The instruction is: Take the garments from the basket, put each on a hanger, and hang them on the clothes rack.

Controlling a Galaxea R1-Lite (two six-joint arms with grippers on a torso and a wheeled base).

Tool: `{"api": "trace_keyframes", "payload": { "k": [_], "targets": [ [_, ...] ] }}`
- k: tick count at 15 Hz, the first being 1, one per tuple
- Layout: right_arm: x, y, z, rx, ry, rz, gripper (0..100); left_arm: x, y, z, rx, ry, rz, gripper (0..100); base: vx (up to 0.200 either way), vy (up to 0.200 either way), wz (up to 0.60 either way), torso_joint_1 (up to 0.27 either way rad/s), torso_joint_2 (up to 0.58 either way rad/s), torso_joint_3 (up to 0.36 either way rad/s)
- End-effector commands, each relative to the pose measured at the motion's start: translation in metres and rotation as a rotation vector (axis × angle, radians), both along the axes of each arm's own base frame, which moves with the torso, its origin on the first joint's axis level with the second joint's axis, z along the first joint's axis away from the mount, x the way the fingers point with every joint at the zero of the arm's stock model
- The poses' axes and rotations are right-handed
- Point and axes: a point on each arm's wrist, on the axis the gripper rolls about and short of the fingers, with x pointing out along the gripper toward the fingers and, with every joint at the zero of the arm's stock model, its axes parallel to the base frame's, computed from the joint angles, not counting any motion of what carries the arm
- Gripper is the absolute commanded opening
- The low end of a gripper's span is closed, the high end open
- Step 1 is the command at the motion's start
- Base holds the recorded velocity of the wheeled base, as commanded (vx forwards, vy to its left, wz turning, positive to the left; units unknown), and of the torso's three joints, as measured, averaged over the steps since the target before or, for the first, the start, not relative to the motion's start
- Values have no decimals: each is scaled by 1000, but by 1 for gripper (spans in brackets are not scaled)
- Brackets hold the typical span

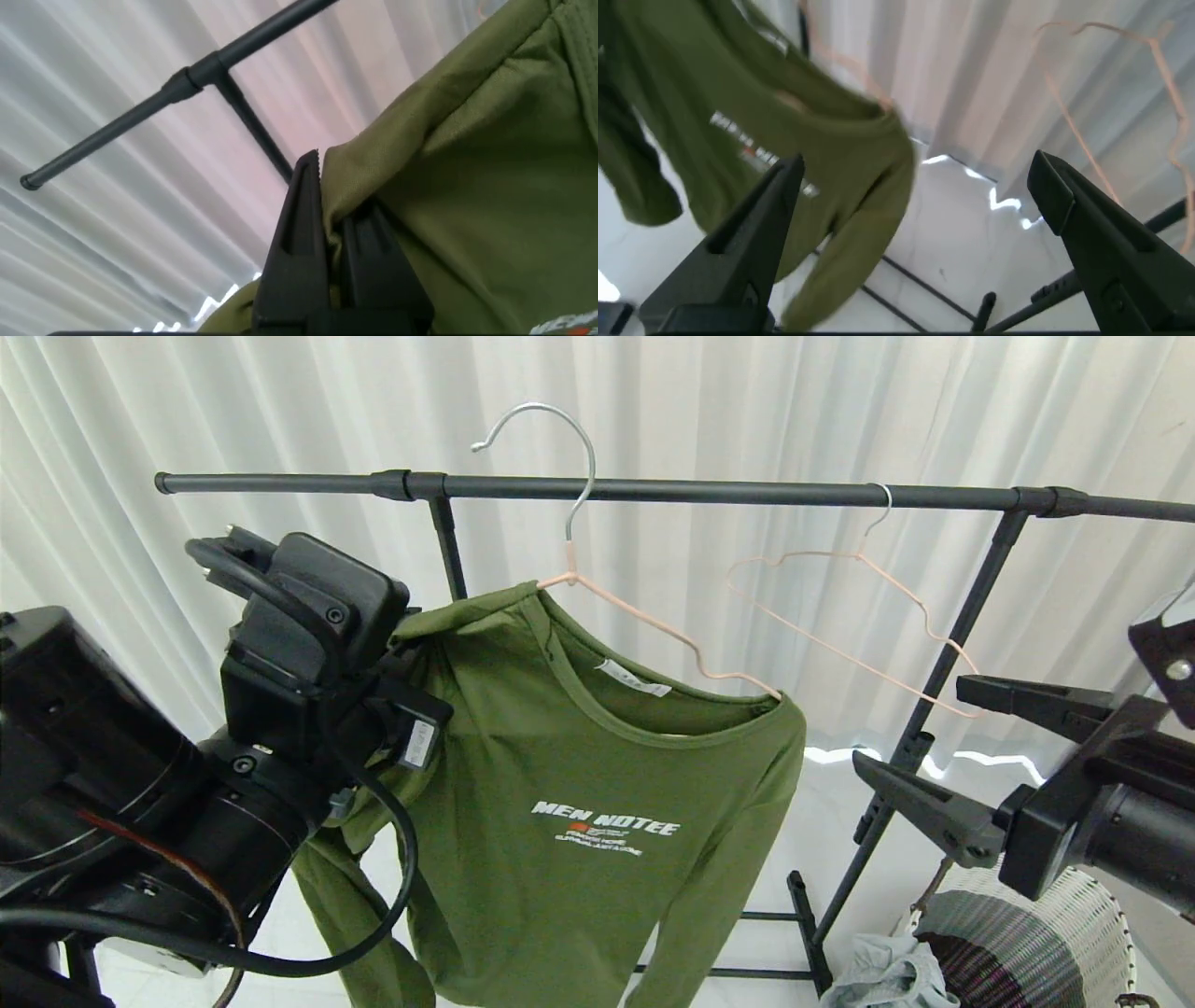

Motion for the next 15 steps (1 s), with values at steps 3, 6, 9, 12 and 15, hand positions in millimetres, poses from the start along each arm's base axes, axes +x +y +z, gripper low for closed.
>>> {"api": "trace_keyframes", "payload": {
  "k": [3, 6, 9, 12, 15],
  "targets": [
    [7, 6, 10, -74, 1, 20, 100, 0, -5, -2, -66, 18, -29, 0, 0, 0, 0, 0, 0, 0],
    [38, 30, 25, -157, -38, 32, 100, -8, -15, -2, -121, 31, -99, 0, 0, 0, 0, 0, 0, 0],
    [60, 50, 27, -216, -70, 46, 100, -13, -21, -2, -115, 33, -131, 0, 0, 0, 0, 0, 0, 0],
    [74, 60, 24, -250, -75, 40, 100, -21, -30, -1, -109, 31, -180, 0, 0, 0, 0, 0, 0, 0],
    [77, 61, 24, -274, -95, 36, 100, -24, -33, -2, -101, 31, -197, 0, 0, 0, 0, 0, 0, 0]
  ]
}}
